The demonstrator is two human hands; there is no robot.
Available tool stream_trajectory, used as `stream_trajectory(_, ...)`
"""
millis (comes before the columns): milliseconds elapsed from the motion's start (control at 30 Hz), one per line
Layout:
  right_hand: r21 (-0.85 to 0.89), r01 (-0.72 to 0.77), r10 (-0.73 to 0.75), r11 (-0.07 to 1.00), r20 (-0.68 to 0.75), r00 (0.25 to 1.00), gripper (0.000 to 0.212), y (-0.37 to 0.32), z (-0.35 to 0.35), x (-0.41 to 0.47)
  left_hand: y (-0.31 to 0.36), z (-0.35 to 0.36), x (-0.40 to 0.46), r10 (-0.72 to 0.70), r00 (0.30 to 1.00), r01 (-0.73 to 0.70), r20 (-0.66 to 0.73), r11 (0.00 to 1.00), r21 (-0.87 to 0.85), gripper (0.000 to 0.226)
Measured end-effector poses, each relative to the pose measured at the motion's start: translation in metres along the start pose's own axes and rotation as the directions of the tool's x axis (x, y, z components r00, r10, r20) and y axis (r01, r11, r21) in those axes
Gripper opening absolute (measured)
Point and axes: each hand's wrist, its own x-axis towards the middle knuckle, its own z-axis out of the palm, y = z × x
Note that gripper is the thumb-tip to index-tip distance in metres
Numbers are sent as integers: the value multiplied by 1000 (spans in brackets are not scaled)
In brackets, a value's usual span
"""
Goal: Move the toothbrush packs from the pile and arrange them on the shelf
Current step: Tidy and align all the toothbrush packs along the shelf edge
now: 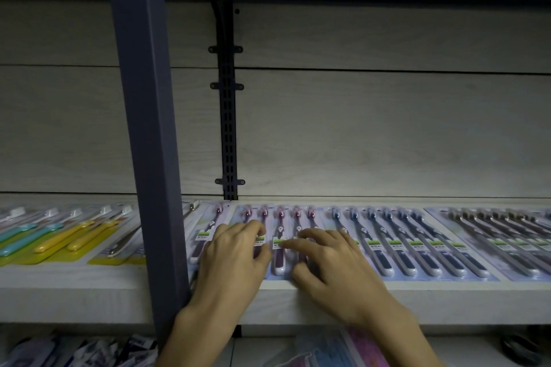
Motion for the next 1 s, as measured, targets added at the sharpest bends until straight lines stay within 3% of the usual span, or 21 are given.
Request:
stream_trajectory(133, 0, -1, 1, 1000, -7, 1000, 65, 0, 1, 1, -2, 1, 2, -20, 1000, 20, -15, 999, 27, 24)
stream_trajectory(233, -3, 2, -2, 1000, 3, 1000, 66, 0, -1, 0, -3, -1, 4, -95, 995, 96, -14, 985, 147, 37)
stream_trajectory(400, -8, 0, 0, 1000, -1, 1000, 67, 0, -1, -1, -5, -2, 8, -301, 939, 249, 167, 930, 271, 50)
stream_trajectory(1000, -12, 4, -4, 1000, -3, 1000, 68, -2, -3, -2, 6, -12, 5, -348, 920, 279, 178, 904, 325, 54)
